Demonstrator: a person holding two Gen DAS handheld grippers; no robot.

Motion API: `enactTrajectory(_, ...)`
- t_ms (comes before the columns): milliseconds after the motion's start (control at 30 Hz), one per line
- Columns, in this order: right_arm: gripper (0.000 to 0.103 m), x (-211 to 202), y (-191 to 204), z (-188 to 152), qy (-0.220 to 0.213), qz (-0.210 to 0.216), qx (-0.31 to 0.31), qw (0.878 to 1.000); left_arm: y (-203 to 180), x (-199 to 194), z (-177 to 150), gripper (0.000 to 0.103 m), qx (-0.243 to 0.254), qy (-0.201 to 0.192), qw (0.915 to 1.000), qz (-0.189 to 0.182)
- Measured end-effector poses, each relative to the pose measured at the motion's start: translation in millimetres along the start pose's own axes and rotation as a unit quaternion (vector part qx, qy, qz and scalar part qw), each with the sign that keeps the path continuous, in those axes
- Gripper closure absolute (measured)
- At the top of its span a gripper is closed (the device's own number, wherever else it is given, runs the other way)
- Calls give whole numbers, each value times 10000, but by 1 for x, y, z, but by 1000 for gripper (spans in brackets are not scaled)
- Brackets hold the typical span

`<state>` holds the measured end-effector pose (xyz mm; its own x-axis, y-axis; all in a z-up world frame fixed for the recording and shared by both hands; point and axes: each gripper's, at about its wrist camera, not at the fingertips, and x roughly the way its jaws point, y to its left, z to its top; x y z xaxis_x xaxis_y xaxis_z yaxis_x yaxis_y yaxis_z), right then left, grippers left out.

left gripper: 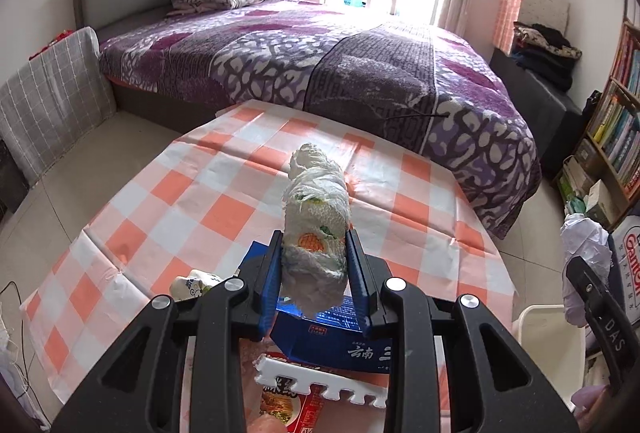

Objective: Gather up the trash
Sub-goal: 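Grasp the tissue roll by the orange peel with the left tool while the right lifts the paper ball, then drop the paper ball into the bin with the right tool while the left carries the tissue roll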

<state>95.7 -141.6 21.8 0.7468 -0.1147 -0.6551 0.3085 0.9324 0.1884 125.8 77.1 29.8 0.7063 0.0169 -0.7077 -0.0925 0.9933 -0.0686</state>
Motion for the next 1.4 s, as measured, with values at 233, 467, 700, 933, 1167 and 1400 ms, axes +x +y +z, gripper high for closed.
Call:
enactTrajectory(233,58,-5,-20,0,-22,-134,67,9999,-23,-7,-5,72,134,-8,9998,-155)
enactTrajectory(467,58,-9,-45,1,-18,-312,185,9993,-48,-8,-12,72,346,11,9991,-262)
enactTrajectory(700,57,-12,-73,3,24,-564,419,9975,-71,-5,-22,72,580,108,9975,-378)
enactTrajectory(933,55,-12,-102,4,217,-839,638,9942,-97,-4,-34,72,851,223,9946,-549)
enactTrajectory(1167,22,-26,-135,7,8,-1192,1027,9875,-124,-9,-44,72,1097,253,9905,-785)
enactTrajectory(1400,18,-35,-165,13,-96,-1400,1305,9815,-153,-18,-56,72,1369,242,9851,-1014)
